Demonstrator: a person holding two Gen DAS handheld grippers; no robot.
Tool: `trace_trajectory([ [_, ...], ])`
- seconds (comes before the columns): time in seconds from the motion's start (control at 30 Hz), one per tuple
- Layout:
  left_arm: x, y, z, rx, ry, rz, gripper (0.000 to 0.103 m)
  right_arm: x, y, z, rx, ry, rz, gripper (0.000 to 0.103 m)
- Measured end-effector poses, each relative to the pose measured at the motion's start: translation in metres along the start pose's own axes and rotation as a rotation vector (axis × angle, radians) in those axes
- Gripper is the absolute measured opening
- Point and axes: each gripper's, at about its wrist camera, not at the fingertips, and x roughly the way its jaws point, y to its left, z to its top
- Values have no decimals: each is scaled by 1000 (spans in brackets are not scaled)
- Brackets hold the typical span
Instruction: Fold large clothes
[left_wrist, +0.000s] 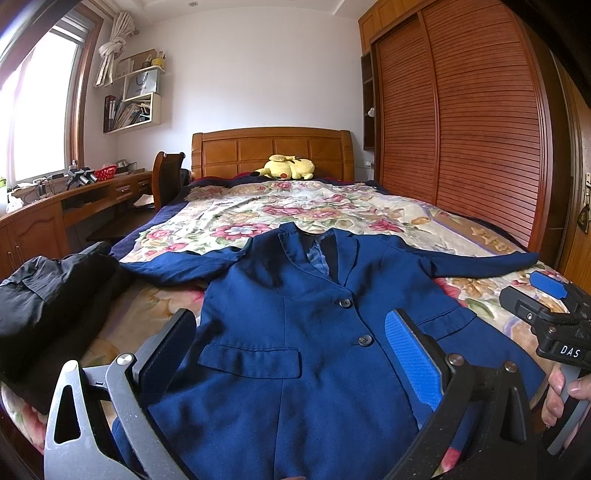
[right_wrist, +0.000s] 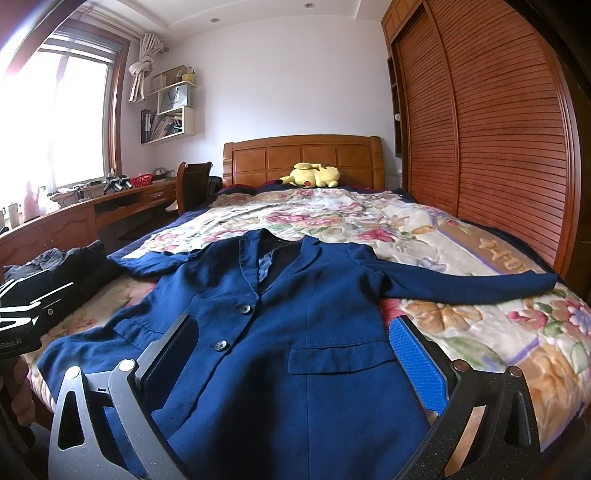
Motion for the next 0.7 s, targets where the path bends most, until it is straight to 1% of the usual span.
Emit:
trace_trajectory([
  [0.7,-1,2,0,1,0,0,102,-1,0,-1,3,5,1,103],
])
